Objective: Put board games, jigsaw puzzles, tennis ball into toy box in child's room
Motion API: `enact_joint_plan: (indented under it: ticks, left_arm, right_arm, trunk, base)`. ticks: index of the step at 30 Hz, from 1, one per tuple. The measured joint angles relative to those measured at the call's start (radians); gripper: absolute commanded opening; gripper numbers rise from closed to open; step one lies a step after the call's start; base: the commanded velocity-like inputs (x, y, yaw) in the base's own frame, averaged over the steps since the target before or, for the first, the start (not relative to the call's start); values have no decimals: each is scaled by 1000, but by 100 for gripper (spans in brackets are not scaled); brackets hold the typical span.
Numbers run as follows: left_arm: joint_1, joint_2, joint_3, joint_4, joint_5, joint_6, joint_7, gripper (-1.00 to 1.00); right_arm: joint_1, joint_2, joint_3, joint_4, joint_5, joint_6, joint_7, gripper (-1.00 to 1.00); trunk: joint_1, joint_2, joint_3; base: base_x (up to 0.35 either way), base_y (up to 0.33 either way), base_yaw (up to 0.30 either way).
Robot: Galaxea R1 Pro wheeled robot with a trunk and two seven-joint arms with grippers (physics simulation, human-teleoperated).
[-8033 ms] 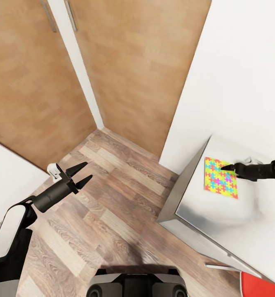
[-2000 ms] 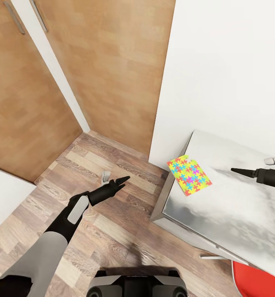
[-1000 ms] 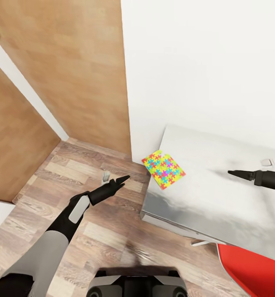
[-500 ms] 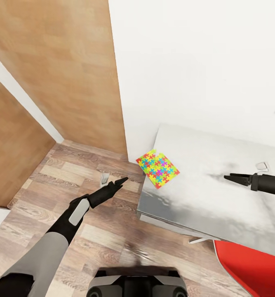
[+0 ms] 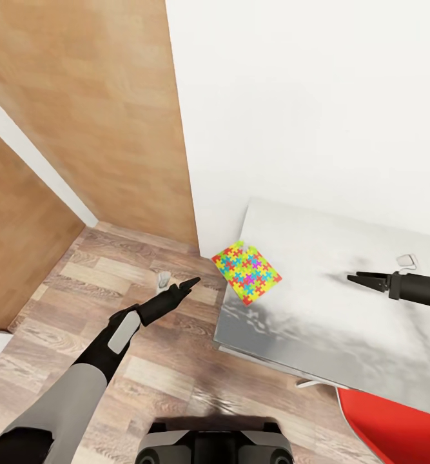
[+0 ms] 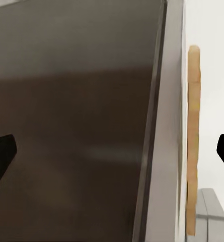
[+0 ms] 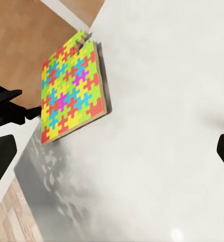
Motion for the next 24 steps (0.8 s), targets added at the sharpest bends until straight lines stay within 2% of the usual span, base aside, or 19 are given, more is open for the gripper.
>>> enact_joint_plan:
  ticks: [24]
  left_arm:
    - [-3, -12, -7, 0, -5, -10, 9, 100]
  right_arm:
    - [1, 4, -1, -2, 0, 0, 0, 100]
  trunk:
    - [0, 0, 0]
  base:
    - [9, 0, 0]
